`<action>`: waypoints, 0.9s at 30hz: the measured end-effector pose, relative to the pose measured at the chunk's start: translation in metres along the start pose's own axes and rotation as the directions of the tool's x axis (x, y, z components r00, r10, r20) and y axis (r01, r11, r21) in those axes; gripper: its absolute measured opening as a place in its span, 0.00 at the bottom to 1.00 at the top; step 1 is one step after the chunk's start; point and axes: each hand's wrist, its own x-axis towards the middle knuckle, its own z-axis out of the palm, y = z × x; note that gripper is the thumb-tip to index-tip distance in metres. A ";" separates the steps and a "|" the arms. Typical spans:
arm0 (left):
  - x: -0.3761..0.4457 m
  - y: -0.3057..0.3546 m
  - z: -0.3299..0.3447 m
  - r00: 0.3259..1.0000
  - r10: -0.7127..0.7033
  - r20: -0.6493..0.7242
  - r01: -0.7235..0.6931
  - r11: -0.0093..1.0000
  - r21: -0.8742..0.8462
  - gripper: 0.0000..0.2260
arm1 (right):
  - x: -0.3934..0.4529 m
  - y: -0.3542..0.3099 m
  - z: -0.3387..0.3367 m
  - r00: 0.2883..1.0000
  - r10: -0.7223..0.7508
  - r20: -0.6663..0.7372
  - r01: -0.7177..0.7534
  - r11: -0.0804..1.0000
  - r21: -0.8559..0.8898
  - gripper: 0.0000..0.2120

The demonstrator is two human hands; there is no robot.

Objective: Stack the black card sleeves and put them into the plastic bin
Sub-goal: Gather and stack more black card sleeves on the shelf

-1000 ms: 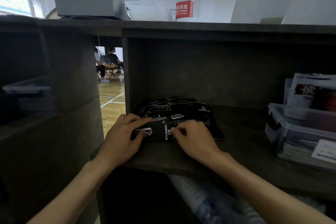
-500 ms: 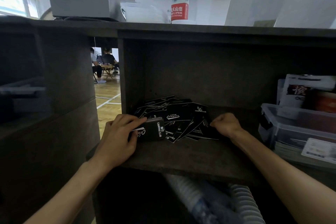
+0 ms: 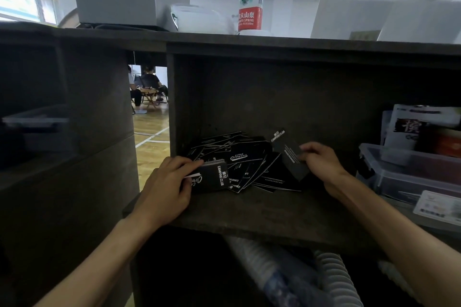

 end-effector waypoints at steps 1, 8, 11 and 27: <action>0.000 0.000 0.000 1.000 0.000 -0.001 0.000 1.000 -0.004 0.22 | -0.001 -0.002 -0.002 1.000 -0.030 -0.004 0.030 1.000 -0.007 0.07; 0.000 -0.001 0.000 1.000 -0.005 0.000 0.005 1.000 -0.015 0.22 | -0.004 -0.014 -0.008 0.949 -0.305 -0.086 0.300 0.952 -0.065 0.13; 0.000 -0.001 0.000 1.000 -0.003 0.004 0.003 1.000 -0.025 0.22 | -0.006 -0.021 0.001 0.965 -0.262 0.024 0.262 0.965 -0.025 0.13; 0.002 0.005 -0.005 0.996 -0.072 0.052 0.076 0.995 -0.070 0.27 | -0.099 -0.056 0.102 0.525 -0.536 0.661 0.824 0.515 -0.237 0.19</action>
